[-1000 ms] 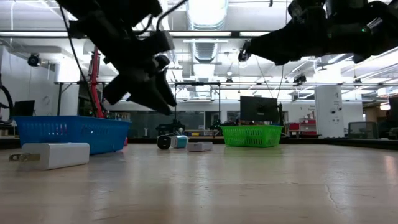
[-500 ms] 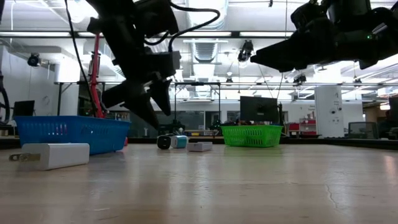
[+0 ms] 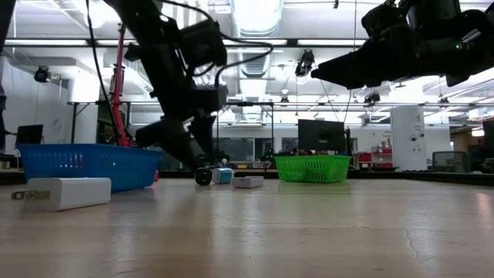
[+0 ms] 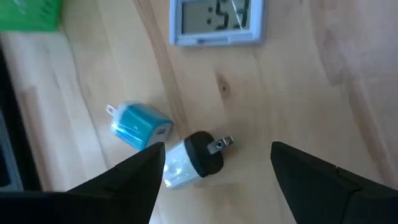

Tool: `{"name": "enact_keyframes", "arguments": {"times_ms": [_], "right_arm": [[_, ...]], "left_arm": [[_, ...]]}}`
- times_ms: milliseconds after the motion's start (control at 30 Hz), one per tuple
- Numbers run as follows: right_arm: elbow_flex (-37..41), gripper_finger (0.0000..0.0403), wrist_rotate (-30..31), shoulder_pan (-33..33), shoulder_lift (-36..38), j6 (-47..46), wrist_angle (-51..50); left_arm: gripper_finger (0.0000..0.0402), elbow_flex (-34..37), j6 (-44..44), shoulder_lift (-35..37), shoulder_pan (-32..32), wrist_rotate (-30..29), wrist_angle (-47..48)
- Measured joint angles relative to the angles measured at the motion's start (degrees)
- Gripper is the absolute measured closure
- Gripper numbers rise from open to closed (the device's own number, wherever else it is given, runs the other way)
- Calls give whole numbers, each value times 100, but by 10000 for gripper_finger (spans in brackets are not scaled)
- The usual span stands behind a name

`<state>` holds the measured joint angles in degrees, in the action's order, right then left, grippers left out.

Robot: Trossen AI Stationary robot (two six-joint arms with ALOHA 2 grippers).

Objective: Pick & Place Office items
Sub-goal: Put the white black charger adapter into the blue basket

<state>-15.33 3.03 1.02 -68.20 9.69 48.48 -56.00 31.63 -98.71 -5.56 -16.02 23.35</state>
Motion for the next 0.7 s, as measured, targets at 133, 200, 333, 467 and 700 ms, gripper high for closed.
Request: {"name": "enact_keyframes", "arguments": {"times_ms": [133, 200, 333, 467, 700], "right_arm": [[0, 140, -2, 0, 2, 8, -12], [0, 140, 0, 0, 7, 38, -14], [0, 140, -2, 0, 9, 42, -15], [2, 140, -2, 0, 9, 42, -25], [2, 140, -2, 0, 9, 42, -25]], "left_arm": [[101, -17, 126, -116, -107, 70, -44], [102, -12, 270, -192, -164, 64, -44], [102, -20, 417, -327, -304, 111, -57], [102, -23, 486, -434, -407, 128, -88], [104, -47, 497, -420, -418, 58, -181]]}}
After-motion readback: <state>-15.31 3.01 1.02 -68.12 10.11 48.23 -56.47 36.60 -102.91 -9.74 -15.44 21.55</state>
